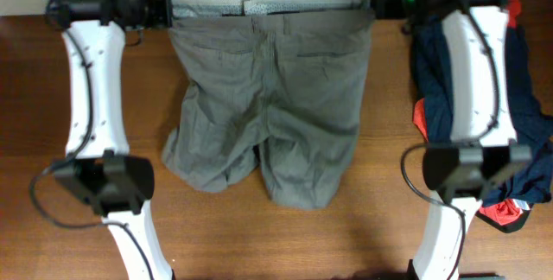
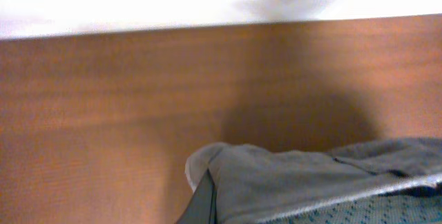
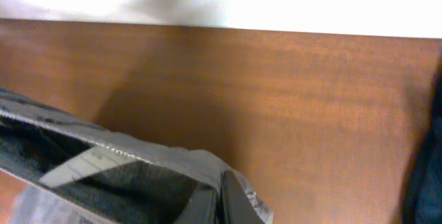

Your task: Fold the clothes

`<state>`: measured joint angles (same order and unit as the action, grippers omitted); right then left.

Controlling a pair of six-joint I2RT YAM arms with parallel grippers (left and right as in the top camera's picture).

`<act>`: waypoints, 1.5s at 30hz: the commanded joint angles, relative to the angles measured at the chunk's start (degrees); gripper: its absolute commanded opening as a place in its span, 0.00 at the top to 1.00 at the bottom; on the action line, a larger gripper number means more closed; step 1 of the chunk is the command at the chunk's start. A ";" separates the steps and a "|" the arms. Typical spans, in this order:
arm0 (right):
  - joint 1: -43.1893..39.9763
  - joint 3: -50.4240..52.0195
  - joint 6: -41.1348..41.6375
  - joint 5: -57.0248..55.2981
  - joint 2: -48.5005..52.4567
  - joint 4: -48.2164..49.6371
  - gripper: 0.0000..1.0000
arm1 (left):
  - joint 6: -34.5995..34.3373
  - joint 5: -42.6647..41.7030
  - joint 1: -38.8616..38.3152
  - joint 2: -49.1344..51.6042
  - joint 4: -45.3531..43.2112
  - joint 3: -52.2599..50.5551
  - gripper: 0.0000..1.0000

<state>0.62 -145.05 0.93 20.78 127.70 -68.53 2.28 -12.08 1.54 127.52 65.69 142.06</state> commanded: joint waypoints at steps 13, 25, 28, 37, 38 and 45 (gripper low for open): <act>0.87 -3.17 -0.87 -10.60 9.07 13.66 0.01 | -4.70 10.78 -1.29 11.74 -17.55 4.02 0.01; 0.87 -3.26 -2.19 -4.44 1.62 -14.56 0.01 | -4.70 6.62 -1.40 2.12 19.12 5.42 0.01; 0.92 -3.26 -2.16 -4.44 -1.64 -19.78 0.01 | -4.90 5.44 -1.66 -0.37 25.62 5.42 0.01; 0.94 -2.93 -1.46 -4.46 -11.04 -28.81 0.04 | -4.94 5.86 -5.27 -6.84 31.01 5.31 0.01; 1.07 -2.60 -1.05 -4.48 -11.80 -28.81 0.05 | -4.92 5.86 -5.81 -7.65 31.04 5.29 0.01; 6.21 4.81 -0.66 -4.85 -14.86 -28.81 0.05 | -8.44 12.37 -10.45 -16.79 31.01 -8.37 0.01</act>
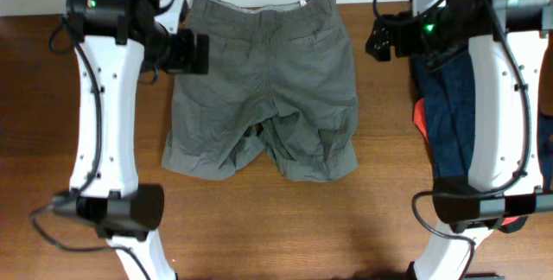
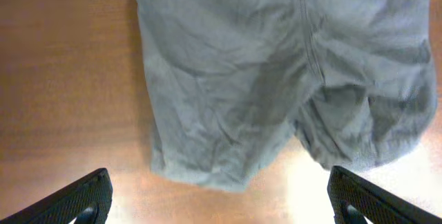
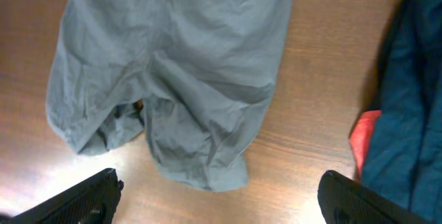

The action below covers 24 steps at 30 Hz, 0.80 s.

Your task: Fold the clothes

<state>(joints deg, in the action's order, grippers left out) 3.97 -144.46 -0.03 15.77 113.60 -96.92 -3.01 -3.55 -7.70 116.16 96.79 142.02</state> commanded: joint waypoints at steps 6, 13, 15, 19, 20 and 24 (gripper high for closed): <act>12.41 21.51 0.28 0.33 -0.74 7.32 0.07 | -6.71 5.03 -0.66 -11.02 -11.02 -30.77 0.01; 18.75 41.33 -1.66 9.44 -0.74 24.87 0.17 | -9.86 4.85 1.16 -11.67 -22.64 -48.72 0.01; 20.35 44.26 -1.46 12.02 -0.74 29.51 0.20 | -11.15 4.81 1.99 -11.67 -24.26 -51.80 0.01; 26.16 51.54 4.70 14.03 -0.63 44.37 0.33 | -11.52 -0.09 5.29 -11.67 -29.00 -58.64 0.02; 27.12 52.50 5.51 14.01 -0.61 46.38 0.35 | -11.54 -0.24 5.62 -11.67 -29.49 -59.36 0.02; 30.99 56.30 9.86 11.72 -0.57 51.80 0.48 | -11.54 -0.39 6.01 -11.67 -31.15 -62.20 0.03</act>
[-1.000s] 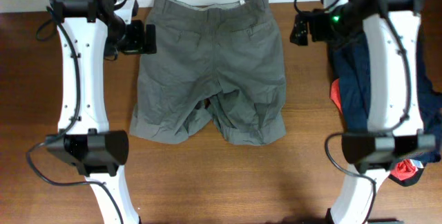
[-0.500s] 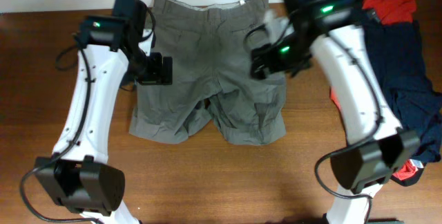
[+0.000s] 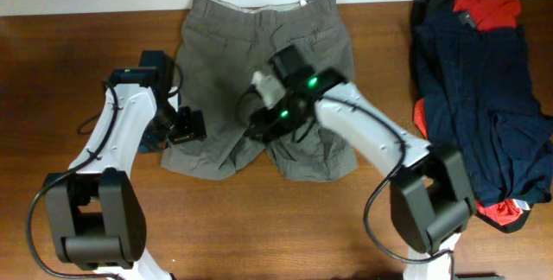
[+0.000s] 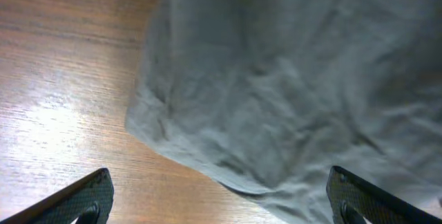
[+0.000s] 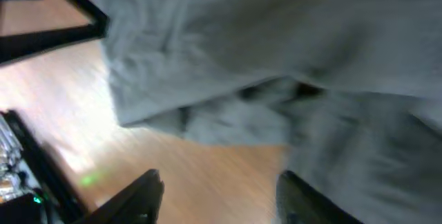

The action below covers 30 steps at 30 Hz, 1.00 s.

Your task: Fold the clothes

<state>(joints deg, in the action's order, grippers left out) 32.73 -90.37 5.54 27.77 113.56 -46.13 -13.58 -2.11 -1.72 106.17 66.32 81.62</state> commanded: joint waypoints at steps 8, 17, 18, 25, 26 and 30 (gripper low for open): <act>3.21 5.75 5.57 -5.60 1.70 5.16 0.49 | -1.55 -2.21 0.02 -1.68 -5.86 -5.77 0.10; 3.21 5.84 7.08 -5.97 5.92 9.88 0.43 | -3.58 -2.19 0.02 -1.68 -13.46 -11.21 0.40; 3.21 5.84 7.50 -5.95 5.92 10.56 0.46 | -3.61 -2.21 0.02 -1.68 -14.12 -11.21 0.47; 3.28 5.84 9.66 -6.23 7.93 13.62 0.51 | -5.05 -3.32 0.02 -1.68 -17.57 -11.21 0.62; 3.26 5.84 10.01 -6.40 8.70 14.53 0.51 | -5.27 -3.67 0.02 -1.68 -17.94 -11.19 0.62; 3.26 5.84 11.15 -6.43 8.83 15.41 0.66 | -5.25 -4.35 0.02 -1.68 -18.36 -11.19 0.75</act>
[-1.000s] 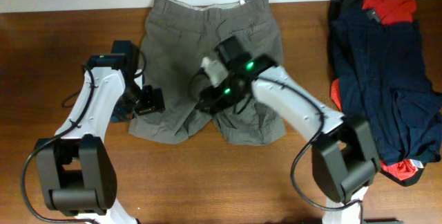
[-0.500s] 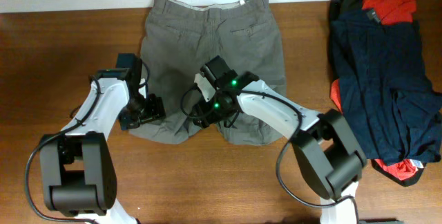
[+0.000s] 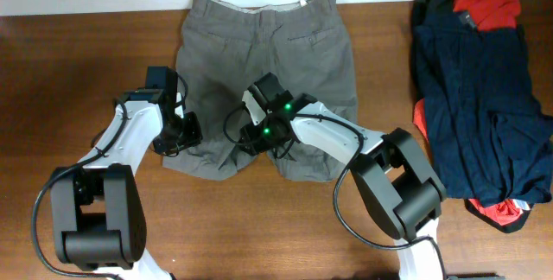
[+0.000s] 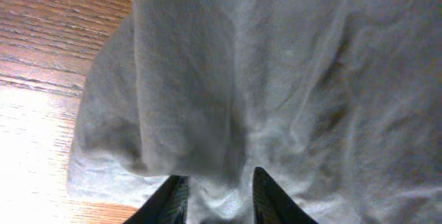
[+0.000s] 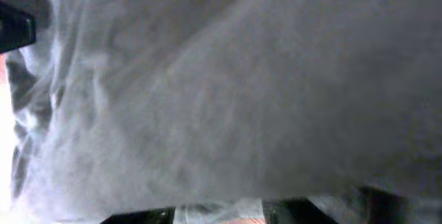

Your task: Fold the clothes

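Observation:
Grey shorts (image 3: 285, 64) lie flat on the wooden table (image 3: 78, 64), waistband toward the far edge, legs toward me. My left gripper (image 3: 179, 130) sits at the outer edge of the shorts' left leg; in the left wrist view the left gripper (image 4: 215, 198) has narrowed onto a bunched fold of the shorts (image 4: 290, 79). My right gripper (image 3: 257, 133) is at the inner side of that same leg, near the crotch. In the right wrist view the right gripper (image 5: 219, 214) pinches the shorts (image 5: 242, 79), which fill the frame.
A heap of dark blue and red clothes (image 3: 475, 81) lies along the right side of the table. A white wall runs behind the table's far edge. Bare wood shows to the left of the shorts and in front of them.
The left gripper was wide open above the left leg's hem and is now closed onto its outer edge. The right gripper has dropped onto the cloth by the crotch and closed.
Both grippers held the shorts' waistband corners at the far edge, the legs trailing toward me. Then the shorts lay flat and both grippers hung open above them. Then both came down to the left leg, and now each pinches its fabric.

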`<state>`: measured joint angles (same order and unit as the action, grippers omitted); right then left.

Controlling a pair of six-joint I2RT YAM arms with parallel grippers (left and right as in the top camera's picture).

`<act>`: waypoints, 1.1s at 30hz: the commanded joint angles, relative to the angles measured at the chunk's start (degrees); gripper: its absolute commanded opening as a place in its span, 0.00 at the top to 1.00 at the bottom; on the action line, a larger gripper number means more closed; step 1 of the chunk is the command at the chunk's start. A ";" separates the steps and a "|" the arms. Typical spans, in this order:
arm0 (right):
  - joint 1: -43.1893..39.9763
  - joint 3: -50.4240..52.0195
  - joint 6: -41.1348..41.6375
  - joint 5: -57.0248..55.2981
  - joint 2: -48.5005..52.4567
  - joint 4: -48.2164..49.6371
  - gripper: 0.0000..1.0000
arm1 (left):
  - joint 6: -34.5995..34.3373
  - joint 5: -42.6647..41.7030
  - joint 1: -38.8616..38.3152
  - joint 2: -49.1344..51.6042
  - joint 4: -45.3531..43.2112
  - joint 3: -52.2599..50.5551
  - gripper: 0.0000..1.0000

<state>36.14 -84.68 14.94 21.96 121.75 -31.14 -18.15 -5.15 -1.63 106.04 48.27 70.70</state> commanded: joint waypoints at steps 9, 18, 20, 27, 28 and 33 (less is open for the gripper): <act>-1.33 -2.36 2.08 -1.05 -0.55 -4.61 0.96 | -0.68 -1.31 1.97 -1.55 -2.36 0.20 0.99; -9.40 -10.91 -1.18 0.50 -4.20 -28.37 0.96 | 1.09 -1.29 14.08 -3.54 -0.04 3.65 0.99; -8.96 -10.88 -1.20 1.88 -4.20 -30.05 0.96 | 1.09 -1.33 15.54 -3.54 0.04 3.85 0.99; -2.60 -10.91 -2.69 3.02 -4.20 -35.10 0.78 | 2.64 -1.68 15.76 -3.54 0.63 3.85 0.99; -2.12 -10.91 -2.69 2.60 -4.20 -35.67 0.70 | 2.73 -1.97 15.67 -3.54 0.94 3.85 0.99; -5.11 -13.07 -3.87 -0.11 -5.20 -38.01 0.60 | 7.19 -2.89 12.76 -3.54 1.92 3.85 0.99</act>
<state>33.82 -94.94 12.82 23.33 118.98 -67.75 -14.98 -7.09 13.47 103.92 50.09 73.52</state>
